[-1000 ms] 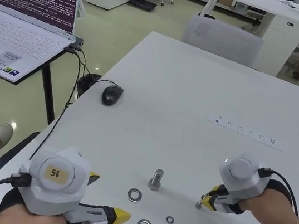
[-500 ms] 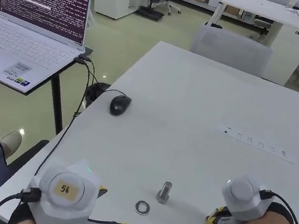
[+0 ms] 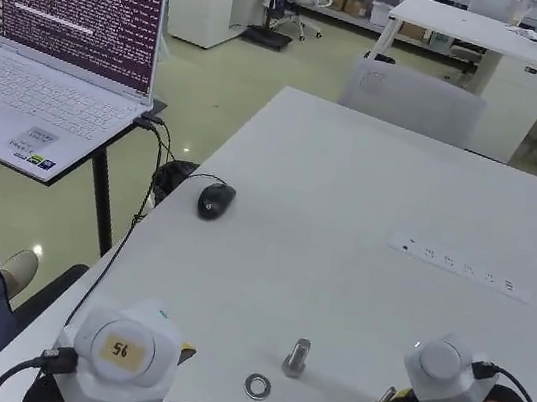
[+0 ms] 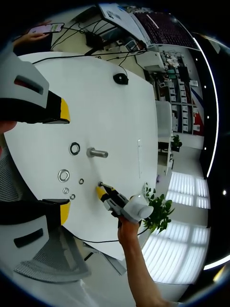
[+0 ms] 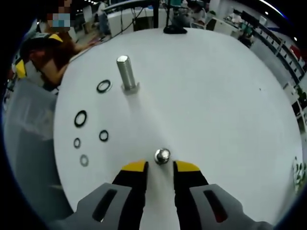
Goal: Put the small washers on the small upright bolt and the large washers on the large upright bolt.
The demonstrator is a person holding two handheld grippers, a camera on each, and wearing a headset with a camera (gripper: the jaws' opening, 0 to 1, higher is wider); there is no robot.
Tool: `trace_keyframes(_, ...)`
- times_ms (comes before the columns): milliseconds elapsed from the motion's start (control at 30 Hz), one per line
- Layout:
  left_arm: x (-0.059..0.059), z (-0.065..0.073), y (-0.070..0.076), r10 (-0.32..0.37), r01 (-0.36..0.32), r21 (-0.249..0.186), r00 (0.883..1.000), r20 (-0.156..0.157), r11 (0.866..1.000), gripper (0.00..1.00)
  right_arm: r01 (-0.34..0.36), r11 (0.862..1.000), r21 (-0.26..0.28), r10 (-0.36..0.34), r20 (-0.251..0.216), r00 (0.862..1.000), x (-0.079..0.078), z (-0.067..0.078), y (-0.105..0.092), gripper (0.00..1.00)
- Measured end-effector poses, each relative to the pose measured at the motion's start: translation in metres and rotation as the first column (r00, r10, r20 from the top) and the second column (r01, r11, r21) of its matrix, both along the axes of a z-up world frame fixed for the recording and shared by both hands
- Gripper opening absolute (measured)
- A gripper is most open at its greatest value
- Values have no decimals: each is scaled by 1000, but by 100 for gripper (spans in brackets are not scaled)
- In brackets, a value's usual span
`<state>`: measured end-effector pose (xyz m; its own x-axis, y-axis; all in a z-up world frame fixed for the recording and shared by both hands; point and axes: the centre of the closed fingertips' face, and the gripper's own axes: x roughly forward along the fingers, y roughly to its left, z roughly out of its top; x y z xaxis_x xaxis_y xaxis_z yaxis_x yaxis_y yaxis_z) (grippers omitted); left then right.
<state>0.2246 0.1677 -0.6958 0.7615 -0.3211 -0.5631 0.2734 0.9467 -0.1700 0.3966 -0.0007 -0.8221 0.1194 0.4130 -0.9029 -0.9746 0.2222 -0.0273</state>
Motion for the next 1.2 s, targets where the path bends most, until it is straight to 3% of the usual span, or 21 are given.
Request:
trace_keyframes(267,-1,1,-1,-3,3,0,1000,5,1000,63,51,998,22,-51,-11,999,-10,2,-12,24)
trace_keyframes(367,-1,2,-2,-5,5,0,1000,8,1000,63,87,995,39,-86,-26,996,-20,1,-17,28)
trace_keyframes(767,-11,0,-13,-27,27,3,1000,5,1000,62,183,977,112,-175,-76,982,-58,-1,-26,30)
trace_keyframes(1200,-24,-6,-17,-24,24,-6,1000,-8,1000,62,96,988,121,-89,-60,994,-89,1,-3,29)
